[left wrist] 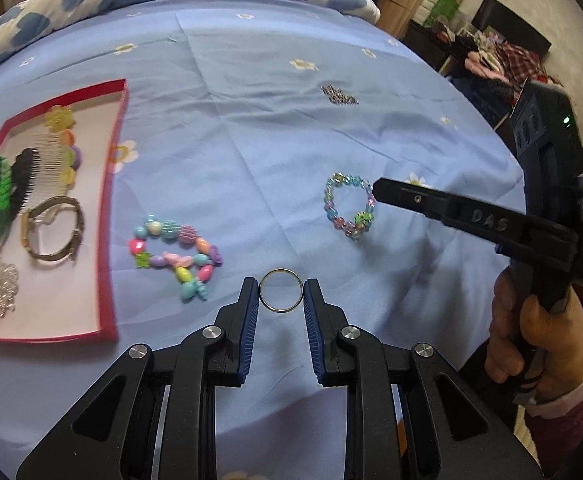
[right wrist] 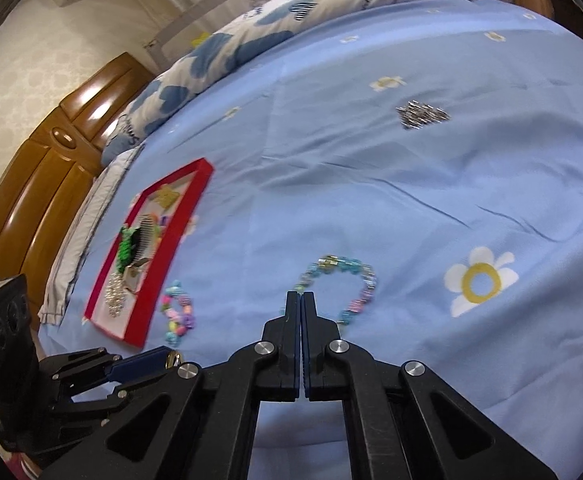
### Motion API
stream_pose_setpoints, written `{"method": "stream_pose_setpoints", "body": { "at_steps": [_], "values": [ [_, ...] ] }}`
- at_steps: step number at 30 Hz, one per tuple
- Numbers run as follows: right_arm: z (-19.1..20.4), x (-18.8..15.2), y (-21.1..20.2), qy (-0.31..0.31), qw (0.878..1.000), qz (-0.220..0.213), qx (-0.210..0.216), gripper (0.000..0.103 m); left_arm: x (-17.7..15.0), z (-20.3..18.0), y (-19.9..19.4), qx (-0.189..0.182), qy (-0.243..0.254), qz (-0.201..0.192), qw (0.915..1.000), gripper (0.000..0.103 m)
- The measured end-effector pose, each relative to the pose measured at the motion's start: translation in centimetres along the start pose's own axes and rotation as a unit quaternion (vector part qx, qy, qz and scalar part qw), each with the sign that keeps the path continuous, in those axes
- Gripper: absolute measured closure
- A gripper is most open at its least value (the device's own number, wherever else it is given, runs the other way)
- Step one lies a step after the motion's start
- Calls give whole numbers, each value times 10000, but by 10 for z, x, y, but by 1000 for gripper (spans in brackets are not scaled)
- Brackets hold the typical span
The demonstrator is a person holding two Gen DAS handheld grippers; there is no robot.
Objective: Organize jewelry
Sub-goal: 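Grasp the gold ring with the left tool while the right tool grasps the beaded bracelet, then carry the ring and beaded bracelet into the box and open both tools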
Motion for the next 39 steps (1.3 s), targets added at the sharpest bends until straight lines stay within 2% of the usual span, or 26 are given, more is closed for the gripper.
{"method": "stream_pose_setpoints", "body": {
  "at_steps": [1,2,3,4,5,7,9,12,13,14,15,16,26,39],
  "values": [
    [1,0,0,-48,10000,4,-82,102,0,2,-4,-1,-31,-39,10000,82],
    [0,-1,1,-82,9998,-2,-193,95,1,3,-6,-5,-54,-67,10000,82],
    [-3,-1,1,-51,9995,-30,-309,94,1,5,-10,-15,-90,-98,9999,82],
    [-6,-2,2,-1,9993,-10,-363,87,0,6,-12,-28,-121,-118,9999,82],
    [-10,-4,4,42,9991,20,-410,74,0,6,-14,-47,-143,-132,9998,82],
    [-16,-5,8,62,9984,9,-554,54,0,8,-16,-41,-169,-155,9997,82],
    [-23,-6,16,21,9970,32,-779,54,-1,10,-18,-20,-185,-179,9997,82],
    [-32,-9,30,0,9958,123,-904,59,-1,14,-21,8,-238,-215,9995,82],
    [-33,-7,32,-80,9950,77,-988,69,0,15,-23,17,-258,-229,9994,82],
    [-35,-6,33,-124,9941,61,-1074,86,-1,18,-26,21,-286,-252,9993,82],
    [-34,-4,33,-48,9956,93,-934,94,0,21,-28,36,-317,-277,9991,82],
    [-32,-3,32,47,9970,114,-765,96,0,24,-32,52,-351,-305,9989,82],
    [32,3,11,-212,9998,-18,12,96,-2,66,-60,259,-720,-571,9954,82],
    [142,10,12,-865,9932,18,777,96,-18,144,-93,663,-1346,-800,9854,82]
  ]
}}
Point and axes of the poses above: each gripper's, at about its wrist camera, not at the fingertips, and y roughly the way its jaws point, z to its left, x to its top, the point moved 9 cm from there along y, roughly the way its jaws point, and after that the axes turned 3 degrees about y, right-handed, at the moved point
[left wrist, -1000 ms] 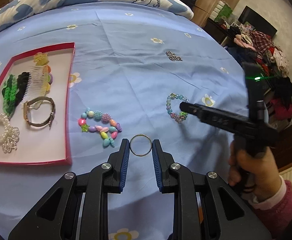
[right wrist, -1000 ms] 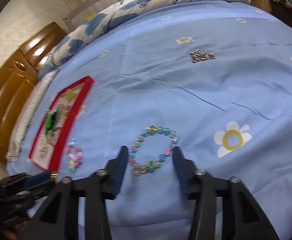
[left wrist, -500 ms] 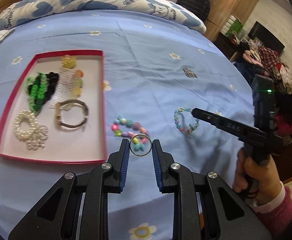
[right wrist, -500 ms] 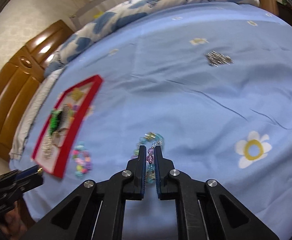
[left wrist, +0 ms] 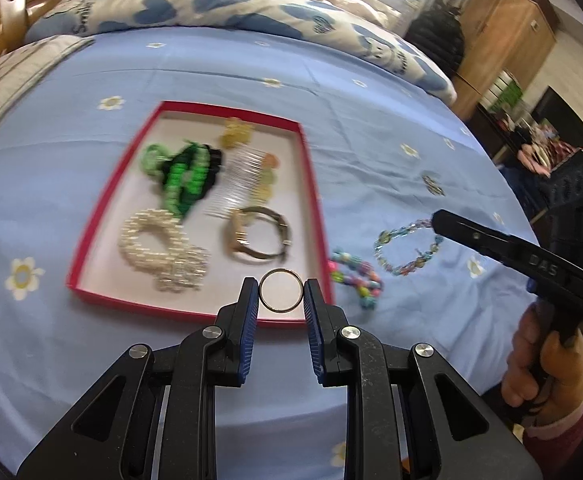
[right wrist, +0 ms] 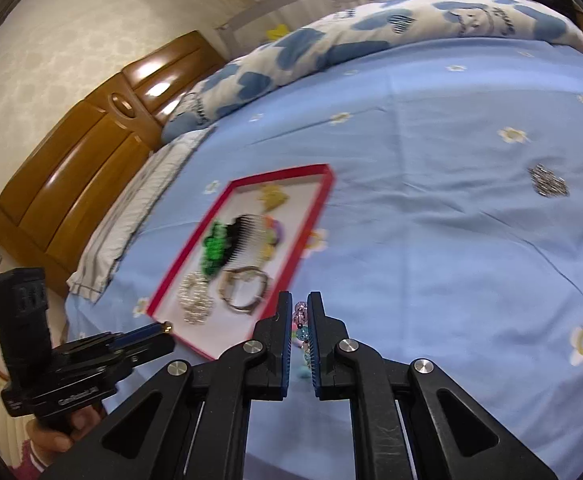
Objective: Organize jewelry
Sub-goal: 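Carry the ring and beaded bracelet into the box and open both tools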
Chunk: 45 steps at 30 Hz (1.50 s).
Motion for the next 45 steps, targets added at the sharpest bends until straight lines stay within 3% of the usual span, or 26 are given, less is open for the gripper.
{"method": "stream_pose_setpoints", "body": {
  "at_steps": [10,21,30,45],
  "values": [
    [57,7,28,-344,9985,169,396,96,6,54,2,351,-271,-9,9990,82],
    [95,2,78,-517,9957,483,605,96,22,85,32,664,-233,169,9974,82],
    [73,-4,114,-319,9961,713,401,96,16,88,62,805,-33,553,9952,82],
    [44,-20,132,-106,9950,972,210,96,18,80,75,895,299,815,9922,82]
  ]
}}
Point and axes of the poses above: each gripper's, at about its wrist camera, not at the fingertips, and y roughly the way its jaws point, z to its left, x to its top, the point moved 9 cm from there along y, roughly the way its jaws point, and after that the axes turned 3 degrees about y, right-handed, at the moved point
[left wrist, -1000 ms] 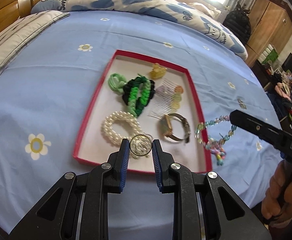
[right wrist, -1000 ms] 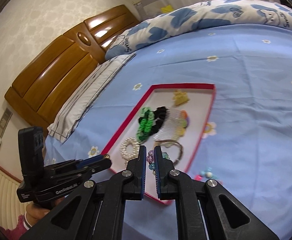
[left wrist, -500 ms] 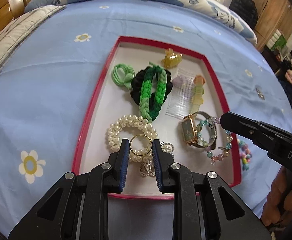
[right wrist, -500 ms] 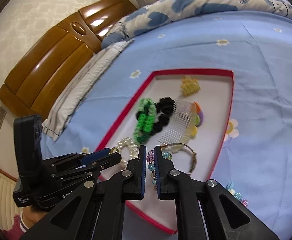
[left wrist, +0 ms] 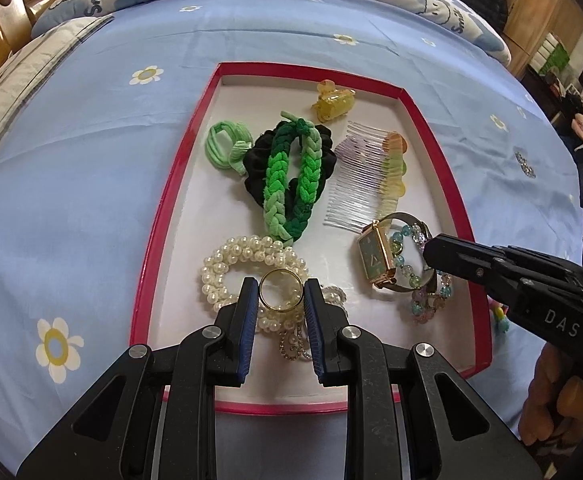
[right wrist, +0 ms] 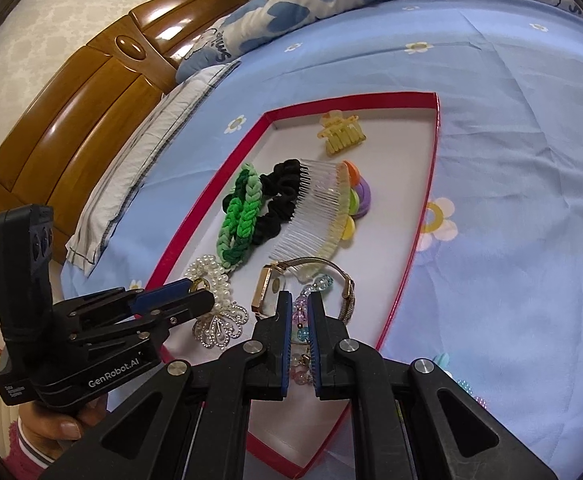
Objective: Organize jewelry
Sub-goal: 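Carry the ring and beaded bracelet into the box and open both tools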
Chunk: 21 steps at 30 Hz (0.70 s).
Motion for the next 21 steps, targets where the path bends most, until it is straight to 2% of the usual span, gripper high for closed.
{"method": "stream_pose_setpoints", "body": {
  "at_steps": [21],
  "values": [
    [-1,0,0,98,9999,35,22,91,-1,1,0,-59,-62,16,10000,81]
  ]
}}
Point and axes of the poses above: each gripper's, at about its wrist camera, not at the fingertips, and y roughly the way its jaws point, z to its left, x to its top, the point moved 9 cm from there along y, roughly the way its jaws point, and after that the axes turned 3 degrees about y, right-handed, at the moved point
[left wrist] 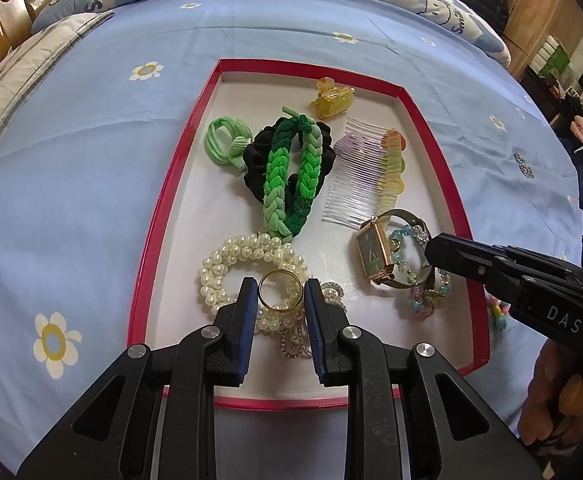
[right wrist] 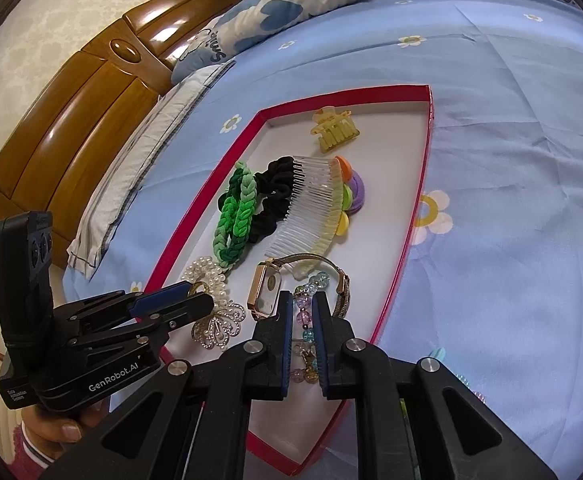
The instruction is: Organize jewelry
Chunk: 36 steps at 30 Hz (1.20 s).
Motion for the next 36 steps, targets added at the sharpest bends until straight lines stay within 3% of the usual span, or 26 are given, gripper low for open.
{"method": "stream_pose_setpoints", "body": {
  "at_steps": [5,36],
  "values": [
    [2,0,-2,-13,10000,-12,-4,90,-2,-2,-1,-33,16,7,10000,75],
    [13,0,-27,-82,9997,-238,-40,84,-8,5,-10,-48,-204,-33,9998,74]
  ]
}}
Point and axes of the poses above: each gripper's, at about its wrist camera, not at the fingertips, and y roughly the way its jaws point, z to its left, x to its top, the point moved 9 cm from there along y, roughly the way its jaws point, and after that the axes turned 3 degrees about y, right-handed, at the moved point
